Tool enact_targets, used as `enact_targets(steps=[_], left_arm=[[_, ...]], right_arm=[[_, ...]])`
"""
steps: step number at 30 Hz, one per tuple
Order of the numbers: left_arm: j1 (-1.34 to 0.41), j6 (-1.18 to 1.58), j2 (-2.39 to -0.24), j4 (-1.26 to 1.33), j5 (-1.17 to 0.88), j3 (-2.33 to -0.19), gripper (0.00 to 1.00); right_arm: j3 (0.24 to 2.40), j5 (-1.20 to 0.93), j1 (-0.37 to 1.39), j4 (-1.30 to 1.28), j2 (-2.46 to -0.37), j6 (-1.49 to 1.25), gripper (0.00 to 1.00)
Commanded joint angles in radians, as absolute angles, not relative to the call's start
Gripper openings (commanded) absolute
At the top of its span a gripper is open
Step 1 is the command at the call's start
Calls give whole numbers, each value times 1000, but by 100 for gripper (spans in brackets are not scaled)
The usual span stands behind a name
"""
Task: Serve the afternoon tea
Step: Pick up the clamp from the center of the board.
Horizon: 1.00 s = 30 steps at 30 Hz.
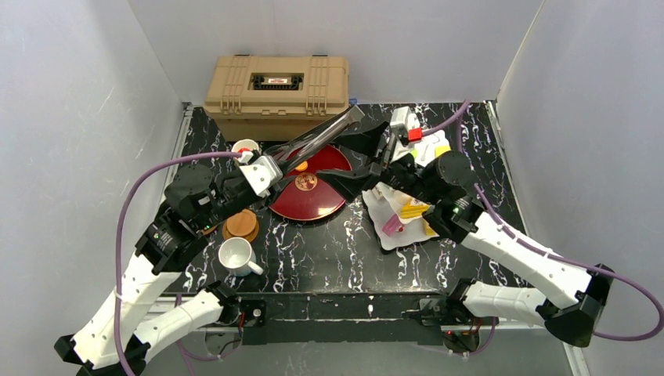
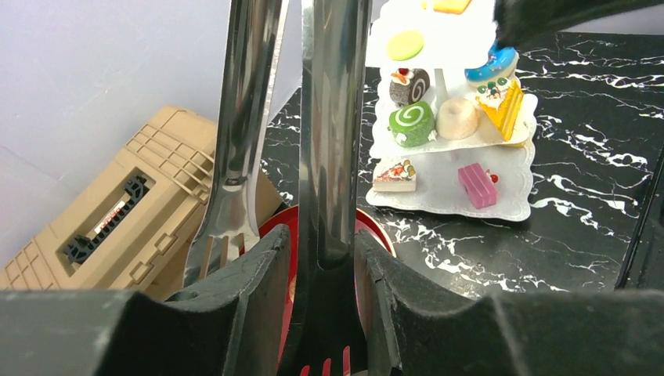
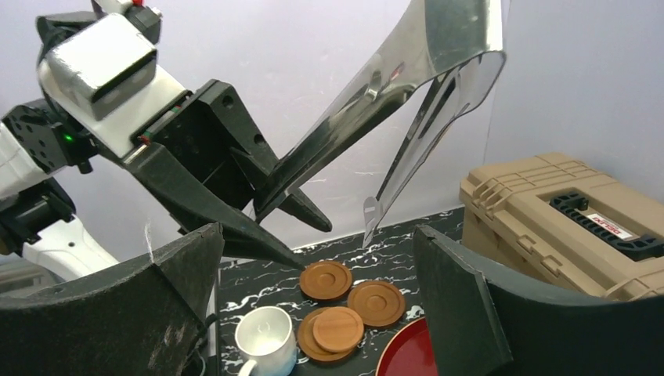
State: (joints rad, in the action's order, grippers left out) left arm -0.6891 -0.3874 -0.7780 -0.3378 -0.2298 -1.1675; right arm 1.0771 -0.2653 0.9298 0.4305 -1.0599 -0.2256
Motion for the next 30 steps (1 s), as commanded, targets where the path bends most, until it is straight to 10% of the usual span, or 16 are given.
enact_targets(steps=[1, 16, 30], left_arm=[[-687, -382, -760, -333, -250, -1199, 0], [-687, -394, -756, -275, -235, -1139, 0], [-687, -399, -745, -291, -263, -1148, 0]], right_arm=[[1132, -303, 934, 561, -1120, -204, 98], [1285, -353, 1032, 647, -1287, -297, 96], [1246, -110, 1043, 444, -1214, -183, 34]])
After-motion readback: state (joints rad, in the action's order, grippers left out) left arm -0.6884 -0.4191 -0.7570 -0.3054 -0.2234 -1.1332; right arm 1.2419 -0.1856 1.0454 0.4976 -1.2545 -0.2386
